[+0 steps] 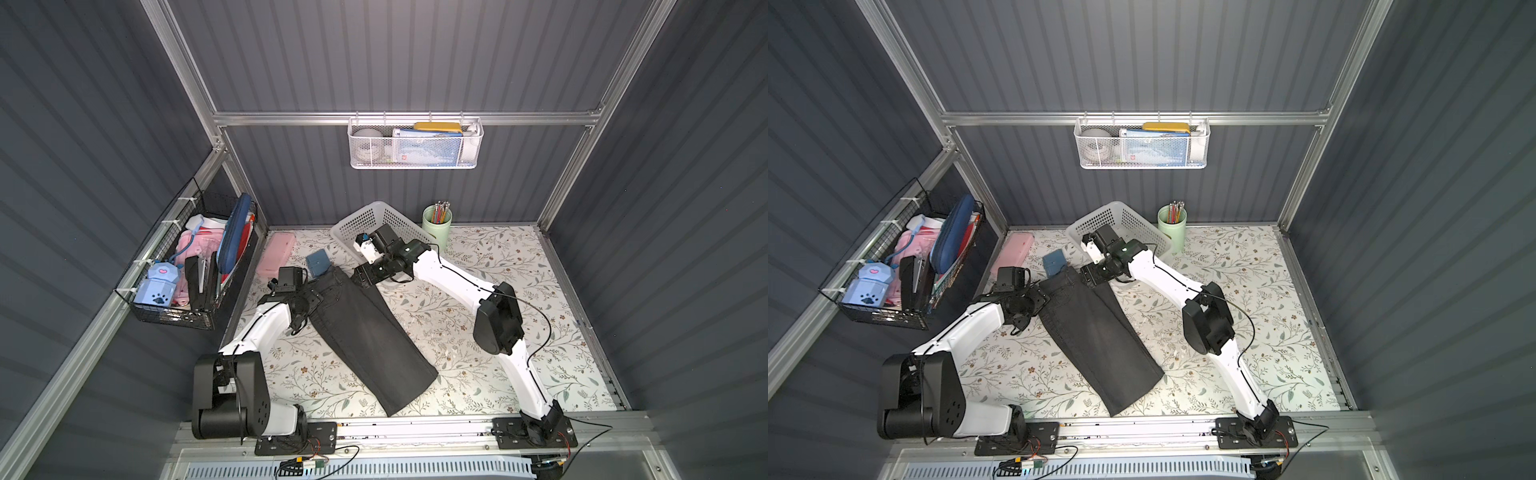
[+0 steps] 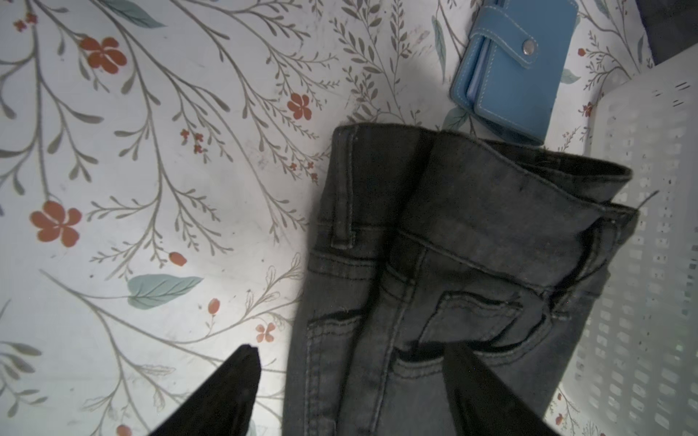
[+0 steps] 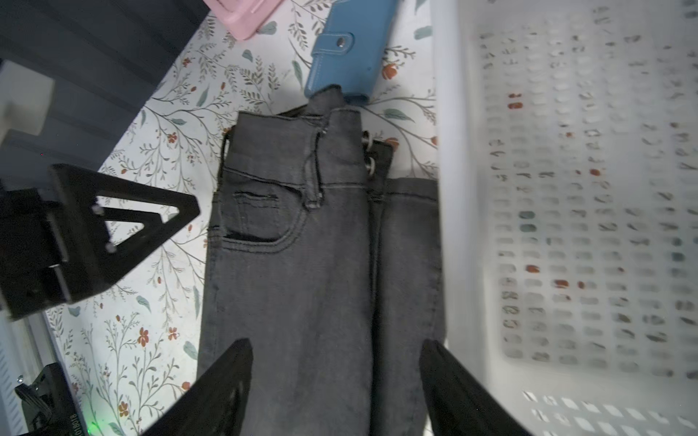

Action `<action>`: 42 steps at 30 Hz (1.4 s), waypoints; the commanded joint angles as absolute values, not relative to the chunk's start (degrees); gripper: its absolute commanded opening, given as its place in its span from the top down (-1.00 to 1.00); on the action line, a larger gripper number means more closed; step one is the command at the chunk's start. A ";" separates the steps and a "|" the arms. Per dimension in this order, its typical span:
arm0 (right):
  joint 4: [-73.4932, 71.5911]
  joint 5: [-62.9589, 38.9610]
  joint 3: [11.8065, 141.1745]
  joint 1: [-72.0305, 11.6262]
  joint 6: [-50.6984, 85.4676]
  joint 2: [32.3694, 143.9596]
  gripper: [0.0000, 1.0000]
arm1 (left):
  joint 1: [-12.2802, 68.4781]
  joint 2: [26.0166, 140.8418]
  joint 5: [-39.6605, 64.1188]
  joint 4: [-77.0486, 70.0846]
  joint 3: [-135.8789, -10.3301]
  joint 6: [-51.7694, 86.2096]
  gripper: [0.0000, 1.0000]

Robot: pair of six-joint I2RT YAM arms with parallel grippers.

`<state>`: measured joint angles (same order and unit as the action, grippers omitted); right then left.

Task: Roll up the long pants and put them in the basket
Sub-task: Adjust the long pant at the center of the board.

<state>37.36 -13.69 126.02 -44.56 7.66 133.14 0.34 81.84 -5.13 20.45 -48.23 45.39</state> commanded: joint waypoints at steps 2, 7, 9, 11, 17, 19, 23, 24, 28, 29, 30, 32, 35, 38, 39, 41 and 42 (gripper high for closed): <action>33.78 -9.92 127.21 -45.57 10.75 136.92 -0.49 | -0.09 84.10 -0.85 12.38 -44.81 42.90 -0.51; 29.12 -8.30 127.70 -45.78 12.80 140.69 -0.51 | -0.09 84.33 -1.58 10.99 -43.64 41.01 -0.47; 27.67 -7.53 128.09 -46.03 13.22 142.27 -0.52 | -0.15 84.24 -1.52 9.23 -42.85 40.29 -0.44; 26.39 -7.01 128.31 -46.21 13.27 143.52 -0.54 | -0.18 85.14 -1.35 9.46 -43.33 39.60 -0.33; 22.97 -8.37 127.71 -46.47 14.64 145.27 -0.57 | -0.18 87.67 -0.70 9.88 -43.30 38.95 0.10; 22.05 -8.99 127.62 -46.67 15.16 145.79 -0.53 | -0.18 87.96 -0.88 10.41 -43.51 38.05 0.21; 20.31 -12.39 127.28 -47.26 15.93 146.43 -0.22 | -0.18 89.05 -0.11 10.28 -43.85 37.67 0.75; 19.92 -13.45 127.10 -47.50 15.73 146.34 -0.18 | -0.18 89.40 -0.09 10.61 -43.99 37.62 0.81; 17.67 -13.56 126.86 -47.90 15.32 146.33 -0.35 | -0.18 89.53 -1.91 13.03 -44.24 37.72 1.00; 17.41 -13.54 127.06 -47.90 15.47 146.57 -0.39 | -0.18 89.39 -2.15 13.14 -44.26 37.34 1.00; 17.36 -12.81 127.59 -47.90 15.49 146.96 -0.43 | -0.21 89.31 -2.55 13.85 -44.52 37.02 1.00; 17.15 -10.77 128.64 -47.86 15.22 147.48 -0.50 | -0.26 89.08 -3.10 15.02 -44.61 36.69 1.00; 17.52 -7.37 130.96 -47.81 14.67 148.45 -0.55 | -0.26 87.06 -4.59 17.11 -44.42 36.60 1.00; 17.74 -5.58 132.96 -47.81 13.03 149.34 -0.61 | -0.30 85.00 -5.45 20.25 -45.08 36.05 1.00; 17.66 -6.06 133.27 -47.81 12.22 149.64 -0.62 | -0.26 84.65 -5.13 20.80 -45.19 35.86 1.00; 17.58 -8.20 133.93 -47.73 11.34 150.54 -0.65 | -0.26 84.86 -4.59 20.74 -44.90 35.96 1.00; 17.62 -10.07 134.25 -47.66 10.69 151.16 -0.67 | -0.26 85.28 -4.40 20.92 -44.83 36.08 1.00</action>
<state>17.76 -8.21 132.49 -47.72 13.19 149.18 0.01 85.82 -3.77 16.19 -44.18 37.39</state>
